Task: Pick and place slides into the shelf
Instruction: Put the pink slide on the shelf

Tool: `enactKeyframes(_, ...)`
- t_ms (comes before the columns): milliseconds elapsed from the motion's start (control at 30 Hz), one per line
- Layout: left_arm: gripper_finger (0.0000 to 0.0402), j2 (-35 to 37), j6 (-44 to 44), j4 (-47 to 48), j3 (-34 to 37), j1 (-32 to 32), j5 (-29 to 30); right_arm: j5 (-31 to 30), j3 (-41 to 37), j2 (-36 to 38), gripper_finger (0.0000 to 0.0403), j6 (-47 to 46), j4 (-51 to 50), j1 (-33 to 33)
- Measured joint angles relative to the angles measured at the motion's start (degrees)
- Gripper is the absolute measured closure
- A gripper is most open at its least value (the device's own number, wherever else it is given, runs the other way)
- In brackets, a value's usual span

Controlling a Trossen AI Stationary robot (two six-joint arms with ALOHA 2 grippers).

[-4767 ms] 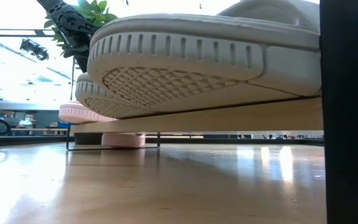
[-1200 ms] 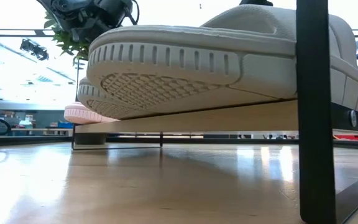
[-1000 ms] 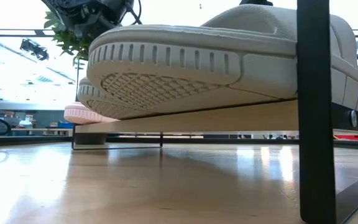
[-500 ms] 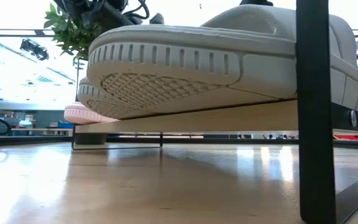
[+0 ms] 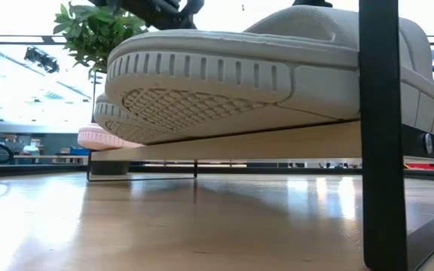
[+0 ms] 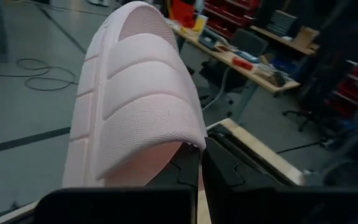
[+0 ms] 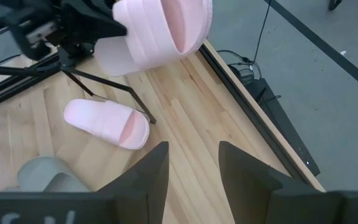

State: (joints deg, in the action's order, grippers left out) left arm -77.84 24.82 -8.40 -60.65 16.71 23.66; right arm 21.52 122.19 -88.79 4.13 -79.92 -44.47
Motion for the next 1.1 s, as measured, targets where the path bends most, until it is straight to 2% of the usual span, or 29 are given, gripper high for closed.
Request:
enactKeyframes(400,0.0393,0.0,6.7,8.9,-8.4,-5.4,-4.9,0.0,0.0,0.0,0.0257,0.4,0.0,0.0)
enactKeyframes(733,0.0393,0.0,14.3,12.1,-8.8,-10.4,-12.4,0.0,0.0,0.0,0.0257,0.4,-0.4,0.0)
enactKeyframes(1100,0.0393,-1.7,21.8,17.0,-8.2,-16.8,-13.3,0.0,0.0,0.0,0.0257,0.4,-0.3,0.0)
